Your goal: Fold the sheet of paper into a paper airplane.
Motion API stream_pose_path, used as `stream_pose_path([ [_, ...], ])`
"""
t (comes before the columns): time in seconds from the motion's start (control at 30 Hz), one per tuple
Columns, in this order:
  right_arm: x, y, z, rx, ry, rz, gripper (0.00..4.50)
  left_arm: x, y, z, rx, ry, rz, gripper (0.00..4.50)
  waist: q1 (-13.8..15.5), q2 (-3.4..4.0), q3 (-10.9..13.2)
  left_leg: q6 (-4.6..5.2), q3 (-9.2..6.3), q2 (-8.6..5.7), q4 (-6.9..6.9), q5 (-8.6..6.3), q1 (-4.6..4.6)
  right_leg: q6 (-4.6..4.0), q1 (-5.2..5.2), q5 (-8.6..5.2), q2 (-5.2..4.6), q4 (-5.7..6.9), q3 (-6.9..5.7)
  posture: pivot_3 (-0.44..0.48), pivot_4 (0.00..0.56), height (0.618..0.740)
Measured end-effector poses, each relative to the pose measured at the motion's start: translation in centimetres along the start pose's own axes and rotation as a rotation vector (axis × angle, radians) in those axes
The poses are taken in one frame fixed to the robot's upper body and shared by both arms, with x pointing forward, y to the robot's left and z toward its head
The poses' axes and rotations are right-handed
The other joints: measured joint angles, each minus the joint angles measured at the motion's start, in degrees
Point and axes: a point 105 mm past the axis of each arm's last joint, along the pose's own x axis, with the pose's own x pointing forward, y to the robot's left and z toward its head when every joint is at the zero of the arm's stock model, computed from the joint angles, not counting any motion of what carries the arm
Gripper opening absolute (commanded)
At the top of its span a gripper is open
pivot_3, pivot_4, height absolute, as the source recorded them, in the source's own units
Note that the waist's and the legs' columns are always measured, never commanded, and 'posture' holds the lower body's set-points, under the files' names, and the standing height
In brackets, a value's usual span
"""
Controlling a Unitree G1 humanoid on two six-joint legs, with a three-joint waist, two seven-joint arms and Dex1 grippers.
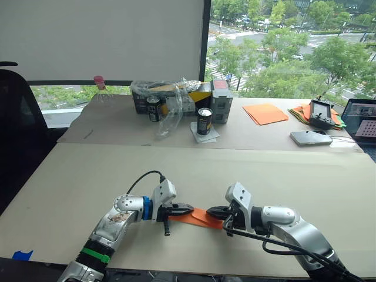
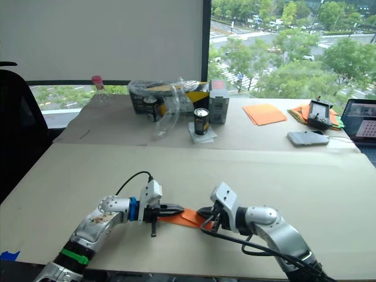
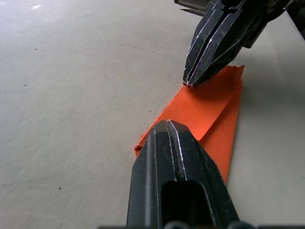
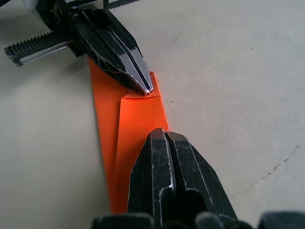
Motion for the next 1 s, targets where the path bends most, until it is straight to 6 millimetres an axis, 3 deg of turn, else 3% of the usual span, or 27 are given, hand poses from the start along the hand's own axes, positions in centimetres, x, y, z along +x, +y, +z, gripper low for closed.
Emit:
stream_pose_path([
  [0.8, 0.4, 0.8, -0.8, 0.025, 0.011, 0.009, 0.02, 0.7, -0.3, 0.2, -0.094, -0.037, 0.090, 0.00, -0.44, -0.02, -0.01, -0.01, 0.00, 0.05, -0.03, 0.00, 0.14, 0.01, 0.09, -0.01, 0.05, 0.01, -0.01, 0.000, 0.150, 0.670],
  [1.0, 0.9, 1.0, -0.6, 0.025, 0.008, 0.023, 0.02, -0.3, 0.2, 0.0, -0.259, -0.098, 0.156, 0.00, -1.53, -0.01, -0.02, -0.01, -0.02, 0.07, -0.10, -0.01, 0.19, 0.02, 0.09, -0.01, 0.05, 0.01, -0.01, 0.000, 0.150, 0.670],
])
